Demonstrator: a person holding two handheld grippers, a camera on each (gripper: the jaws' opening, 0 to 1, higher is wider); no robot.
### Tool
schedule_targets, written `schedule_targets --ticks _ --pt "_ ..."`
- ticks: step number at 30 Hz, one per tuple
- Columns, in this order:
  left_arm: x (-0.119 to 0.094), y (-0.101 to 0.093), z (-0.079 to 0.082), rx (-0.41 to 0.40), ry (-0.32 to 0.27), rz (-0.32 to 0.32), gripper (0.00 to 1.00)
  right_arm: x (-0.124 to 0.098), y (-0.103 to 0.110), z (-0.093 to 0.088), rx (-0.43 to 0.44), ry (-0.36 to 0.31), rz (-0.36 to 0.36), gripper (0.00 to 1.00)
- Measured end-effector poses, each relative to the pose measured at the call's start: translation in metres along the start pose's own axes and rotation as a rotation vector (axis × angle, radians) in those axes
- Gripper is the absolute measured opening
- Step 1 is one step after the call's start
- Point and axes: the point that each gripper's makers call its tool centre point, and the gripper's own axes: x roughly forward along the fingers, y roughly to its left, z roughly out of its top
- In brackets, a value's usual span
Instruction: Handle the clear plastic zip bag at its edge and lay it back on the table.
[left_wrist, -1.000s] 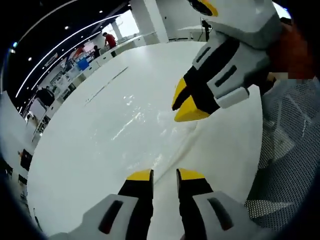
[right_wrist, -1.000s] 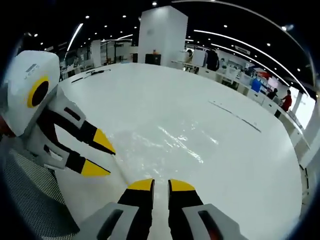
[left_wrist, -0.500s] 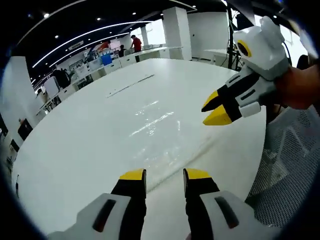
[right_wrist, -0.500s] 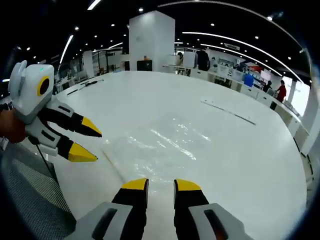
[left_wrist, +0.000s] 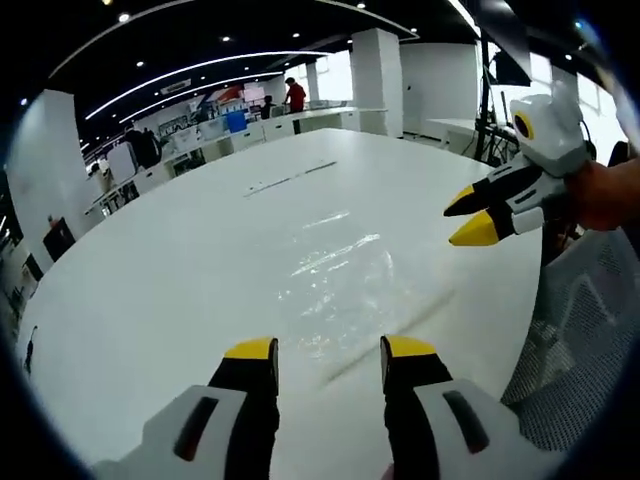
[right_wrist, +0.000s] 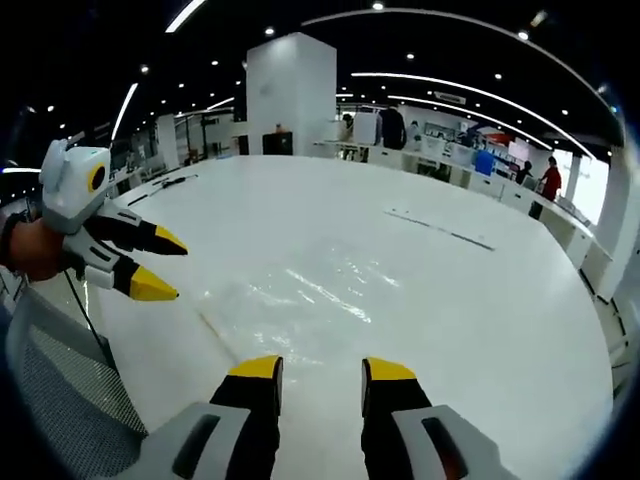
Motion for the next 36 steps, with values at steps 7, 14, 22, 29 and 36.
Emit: schedule_targets --ticks 7,14,22,29,36 --pt "-0.005 0.01 -0.002 -0.048 -0.016 0.009 0.43 -0.006 -0.005 -0.006 0.023 -0.01 -0.011 0.37" --pt "-0.008 0.01 -0.002 -0.06 -0.021 0.002 0.49 -0.019 -0.006 -0.011 0.055 -0.015 -0.021 0.43" --pt "-0.013 0.007 -0.006 -0.084 -0.036 -0.013 0.62 -0.029 -0.011 -0.009 0.06 -0.041 -0.037 0.49" --pt "-0.014 0.006 -0.001 -0.086 -0.054 -0.014 0.62 -0.038 -0.014 -0.007 0.078 -0.055 -0.05 0.54" --pt "-0.014 0.004 0.001 -0.085 -0.065 -0.022 0.64 -0.04 -0.018 -0.01 0.099 -0.063 -0.059 0.57"
